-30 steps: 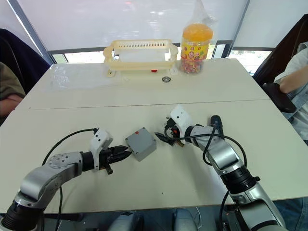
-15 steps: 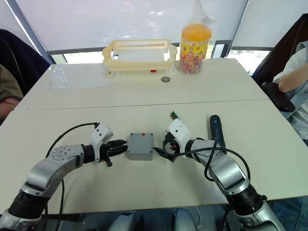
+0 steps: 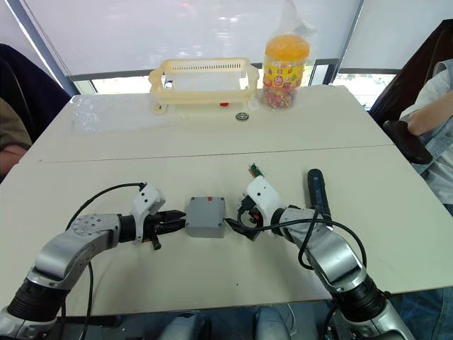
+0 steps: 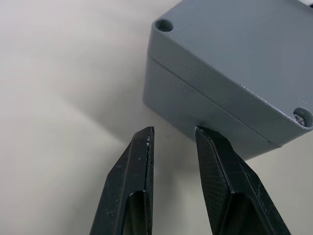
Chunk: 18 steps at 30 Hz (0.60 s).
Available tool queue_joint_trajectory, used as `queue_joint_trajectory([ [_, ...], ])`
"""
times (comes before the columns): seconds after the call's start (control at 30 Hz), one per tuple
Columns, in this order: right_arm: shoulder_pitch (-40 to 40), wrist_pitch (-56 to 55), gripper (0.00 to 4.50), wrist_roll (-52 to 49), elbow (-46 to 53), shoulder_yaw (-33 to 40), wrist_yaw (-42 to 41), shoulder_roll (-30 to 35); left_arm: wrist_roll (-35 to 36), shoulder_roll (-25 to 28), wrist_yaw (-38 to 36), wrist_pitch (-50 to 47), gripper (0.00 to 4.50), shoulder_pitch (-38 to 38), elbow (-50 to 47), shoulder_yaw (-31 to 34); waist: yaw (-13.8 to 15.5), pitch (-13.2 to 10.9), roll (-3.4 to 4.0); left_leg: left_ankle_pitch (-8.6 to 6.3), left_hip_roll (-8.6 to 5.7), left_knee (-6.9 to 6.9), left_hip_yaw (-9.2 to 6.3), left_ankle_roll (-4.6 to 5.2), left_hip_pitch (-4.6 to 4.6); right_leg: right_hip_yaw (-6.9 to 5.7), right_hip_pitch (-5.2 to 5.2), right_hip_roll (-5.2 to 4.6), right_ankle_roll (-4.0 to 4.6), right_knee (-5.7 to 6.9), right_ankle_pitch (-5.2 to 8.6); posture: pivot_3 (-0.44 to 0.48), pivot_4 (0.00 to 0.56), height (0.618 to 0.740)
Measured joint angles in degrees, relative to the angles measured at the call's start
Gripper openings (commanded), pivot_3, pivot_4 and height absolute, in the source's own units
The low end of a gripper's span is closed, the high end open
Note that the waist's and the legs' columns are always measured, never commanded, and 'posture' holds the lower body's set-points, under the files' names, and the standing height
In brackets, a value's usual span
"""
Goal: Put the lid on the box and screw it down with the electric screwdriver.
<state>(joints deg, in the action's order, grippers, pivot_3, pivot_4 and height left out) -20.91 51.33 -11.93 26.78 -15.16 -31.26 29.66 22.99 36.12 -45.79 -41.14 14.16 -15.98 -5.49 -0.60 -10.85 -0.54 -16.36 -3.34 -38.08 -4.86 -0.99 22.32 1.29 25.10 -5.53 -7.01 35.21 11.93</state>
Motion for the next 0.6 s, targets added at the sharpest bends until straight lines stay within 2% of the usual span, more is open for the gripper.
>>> queue_joint_trajectory([
  [0.33,0.0,2.0,4.44,-0.8,0.5,1.2,-0.2,0.1,0.0,0.3,0.1,-1.0,1.29,0.2,-1.0,0.2,0.0,0.0,0.00,0.00,0.00,0.00,0.00,0.00,0.00,0.00,0.01,0.00,0.00,0.01,0.00,0.000,0.150,0.740],
  [0.6,-1.5,11.4,4.44,-12.1,8.6,14.3,-2.6,1.0,1.8,8.0,-5.2,-0.6,1.29,1.7,-1.0,4.8,-0.1,0.0,0.00,-0.01,0.02,0.00,0.00,0.02,-0.01,-0.01,-0.01,0.01,0.00,0.01,0.00,0.000,0.150,0.740],
])
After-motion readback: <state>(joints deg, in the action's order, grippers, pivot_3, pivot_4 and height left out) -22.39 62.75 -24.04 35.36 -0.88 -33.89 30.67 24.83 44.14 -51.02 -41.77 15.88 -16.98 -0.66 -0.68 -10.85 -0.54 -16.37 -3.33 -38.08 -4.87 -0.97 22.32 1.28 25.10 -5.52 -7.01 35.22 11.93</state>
